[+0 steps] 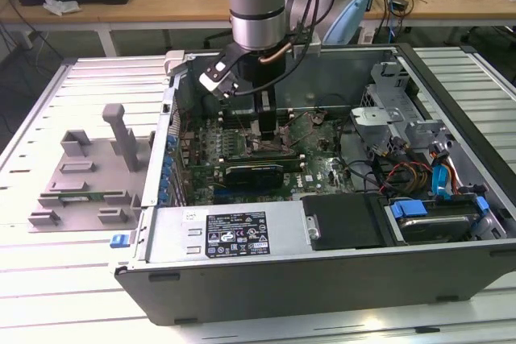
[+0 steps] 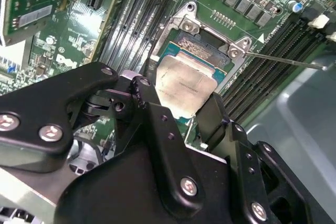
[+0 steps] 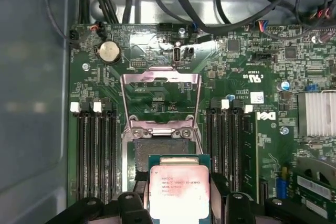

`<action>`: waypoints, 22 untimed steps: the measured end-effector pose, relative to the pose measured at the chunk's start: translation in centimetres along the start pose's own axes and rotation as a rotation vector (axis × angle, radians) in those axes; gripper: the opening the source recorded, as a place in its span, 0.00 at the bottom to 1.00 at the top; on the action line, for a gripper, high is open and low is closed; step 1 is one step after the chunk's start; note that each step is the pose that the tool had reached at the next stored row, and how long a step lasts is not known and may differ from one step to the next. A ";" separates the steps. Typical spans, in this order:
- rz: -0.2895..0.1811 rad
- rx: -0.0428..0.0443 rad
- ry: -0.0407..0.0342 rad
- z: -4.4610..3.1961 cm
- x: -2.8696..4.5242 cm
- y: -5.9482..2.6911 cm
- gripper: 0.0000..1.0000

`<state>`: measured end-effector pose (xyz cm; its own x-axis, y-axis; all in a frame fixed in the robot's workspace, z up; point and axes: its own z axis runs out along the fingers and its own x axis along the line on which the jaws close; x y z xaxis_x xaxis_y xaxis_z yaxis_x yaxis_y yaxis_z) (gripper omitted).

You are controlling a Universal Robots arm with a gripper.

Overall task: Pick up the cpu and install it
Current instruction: 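Place the cpu into insertion slot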

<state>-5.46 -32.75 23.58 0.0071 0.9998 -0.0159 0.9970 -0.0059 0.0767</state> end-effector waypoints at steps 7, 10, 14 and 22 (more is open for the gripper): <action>0.007 0.0056 -0.0007 1.52 0.76 0.13 0.54; 0.006 0.0057 -0.0005 2.33 0.95 0.16 0.54; 0.007 0.0058 0.0000 3.00 0.97 0.11 0.54; -0.017 0.0055 0.0180 3.90 0.98 0.04 0.54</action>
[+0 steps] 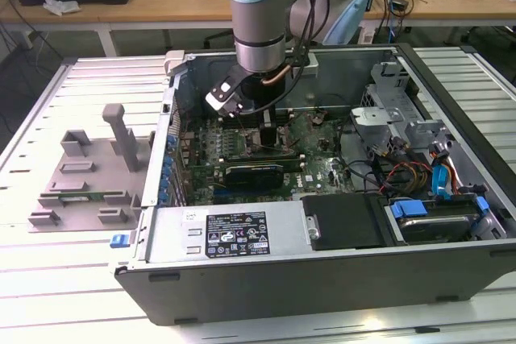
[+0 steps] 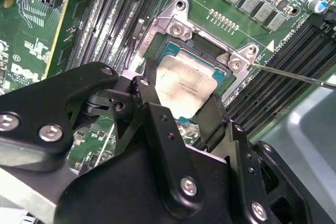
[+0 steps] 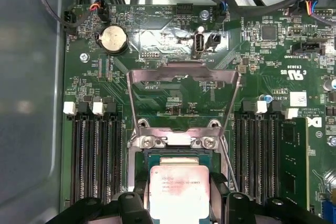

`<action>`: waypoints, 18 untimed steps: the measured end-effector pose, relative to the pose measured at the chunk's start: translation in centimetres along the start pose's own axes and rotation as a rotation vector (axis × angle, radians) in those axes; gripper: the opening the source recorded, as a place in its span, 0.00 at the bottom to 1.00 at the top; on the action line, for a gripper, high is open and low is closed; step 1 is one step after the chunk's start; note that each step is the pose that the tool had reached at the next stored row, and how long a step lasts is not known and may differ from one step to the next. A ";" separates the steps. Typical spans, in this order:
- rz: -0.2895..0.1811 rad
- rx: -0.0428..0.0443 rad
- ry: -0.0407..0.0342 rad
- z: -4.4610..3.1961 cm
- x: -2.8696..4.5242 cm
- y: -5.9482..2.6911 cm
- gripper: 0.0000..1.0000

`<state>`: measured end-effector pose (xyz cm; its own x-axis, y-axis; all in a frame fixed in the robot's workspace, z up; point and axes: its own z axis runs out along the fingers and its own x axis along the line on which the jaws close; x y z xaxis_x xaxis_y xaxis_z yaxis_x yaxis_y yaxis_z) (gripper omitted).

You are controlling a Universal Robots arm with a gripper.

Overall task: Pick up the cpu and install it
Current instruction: 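Place the cpu into insertion slot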

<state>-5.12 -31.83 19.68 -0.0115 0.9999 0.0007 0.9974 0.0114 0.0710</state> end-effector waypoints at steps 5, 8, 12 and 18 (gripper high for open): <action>0.002 -0.0003 0.0028 0.22 0.01 0.04 0.54; 0.007 -0.0001 0.0024 0.26 0.01 0.05 0.54; 0.007 0.0000 0.0021 0.29 0.00 0.05 0.54; 0.008 -0.0003 0.0024 0.32 0.01 0.05 0.62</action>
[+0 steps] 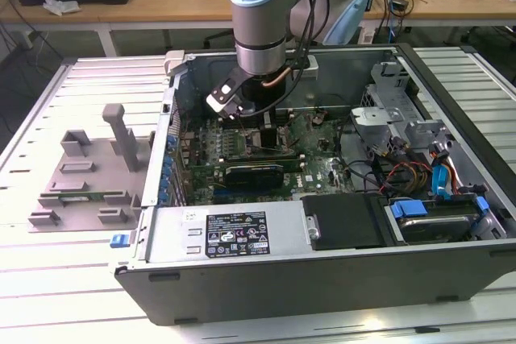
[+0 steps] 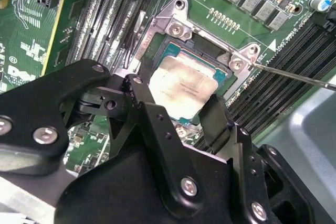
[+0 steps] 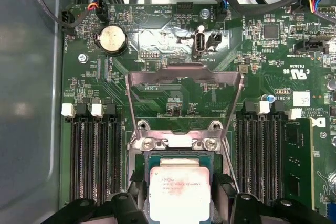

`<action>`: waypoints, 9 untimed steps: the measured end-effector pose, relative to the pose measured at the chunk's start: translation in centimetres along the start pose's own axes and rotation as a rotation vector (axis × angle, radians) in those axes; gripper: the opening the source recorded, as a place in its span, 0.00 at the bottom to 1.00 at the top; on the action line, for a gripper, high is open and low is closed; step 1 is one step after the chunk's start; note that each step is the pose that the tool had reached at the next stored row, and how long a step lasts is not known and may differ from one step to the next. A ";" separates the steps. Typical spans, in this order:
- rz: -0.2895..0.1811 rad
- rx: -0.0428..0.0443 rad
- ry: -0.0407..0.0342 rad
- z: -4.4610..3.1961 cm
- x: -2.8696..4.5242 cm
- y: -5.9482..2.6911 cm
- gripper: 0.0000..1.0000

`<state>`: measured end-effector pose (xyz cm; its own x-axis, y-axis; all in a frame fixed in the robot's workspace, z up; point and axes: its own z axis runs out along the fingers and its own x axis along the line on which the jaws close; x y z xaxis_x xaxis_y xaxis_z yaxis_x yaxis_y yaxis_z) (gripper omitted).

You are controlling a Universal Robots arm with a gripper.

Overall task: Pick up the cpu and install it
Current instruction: 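Place the cpu into insertion slot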

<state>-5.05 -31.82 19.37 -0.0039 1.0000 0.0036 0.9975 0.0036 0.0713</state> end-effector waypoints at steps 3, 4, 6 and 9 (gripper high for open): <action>0.000 -0.0001 0.0002 -0.25 0.00 0.02 0.62; 0.000 0.0000 0.0000 -0.41 0.00 0.03 0.62; 0.000 0.0001 -0.0003 -0.80 0.00 0.06 0.62; 0.000 0.0000 -0.0006 -1.69 0.01 0.12 0.62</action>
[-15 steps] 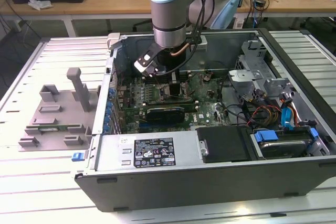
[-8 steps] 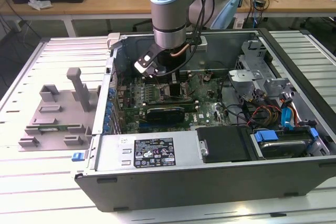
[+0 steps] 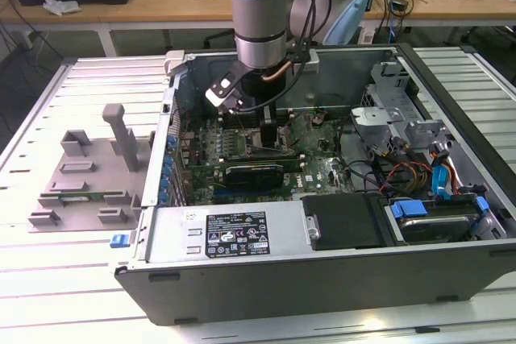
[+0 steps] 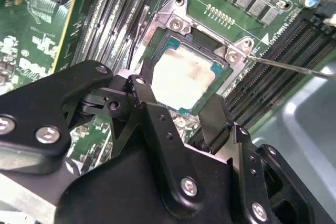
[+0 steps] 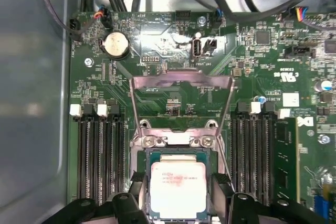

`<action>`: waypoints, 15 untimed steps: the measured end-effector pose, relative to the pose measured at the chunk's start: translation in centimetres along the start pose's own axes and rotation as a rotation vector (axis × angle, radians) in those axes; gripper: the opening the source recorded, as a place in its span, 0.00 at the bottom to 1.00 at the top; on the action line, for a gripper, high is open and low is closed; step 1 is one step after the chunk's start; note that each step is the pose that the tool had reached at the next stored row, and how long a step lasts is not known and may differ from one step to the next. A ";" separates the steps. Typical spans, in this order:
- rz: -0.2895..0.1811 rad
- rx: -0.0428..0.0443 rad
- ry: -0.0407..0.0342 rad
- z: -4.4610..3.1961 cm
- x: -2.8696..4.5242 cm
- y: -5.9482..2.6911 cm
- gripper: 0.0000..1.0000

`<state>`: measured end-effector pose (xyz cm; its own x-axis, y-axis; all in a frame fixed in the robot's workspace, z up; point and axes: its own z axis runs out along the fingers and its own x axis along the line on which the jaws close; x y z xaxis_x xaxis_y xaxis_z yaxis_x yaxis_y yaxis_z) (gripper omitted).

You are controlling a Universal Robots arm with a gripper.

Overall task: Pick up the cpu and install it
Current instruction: 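Place the cpu into insertion slot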

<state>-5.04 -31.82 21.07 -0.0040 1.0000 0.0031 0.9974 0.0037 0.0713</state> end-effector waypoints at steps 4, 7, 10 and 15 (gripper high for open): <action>0.000 0.0000 -0.0002 -0.17 0.00 0.01 0.62; 0.000 0.0000 -0.0003 -0.17 0.00 0.01 0.47; 0.000 0.0000 -0.0004 -0.17 0.00 0.01 0.35; 0.000 0.0000 -0.0005 -0.17 0.00 0.01 0.11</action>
<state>-5.04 -31.82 21.23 -0.0039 1.0000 0.0026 0.9974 0.0037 0.0713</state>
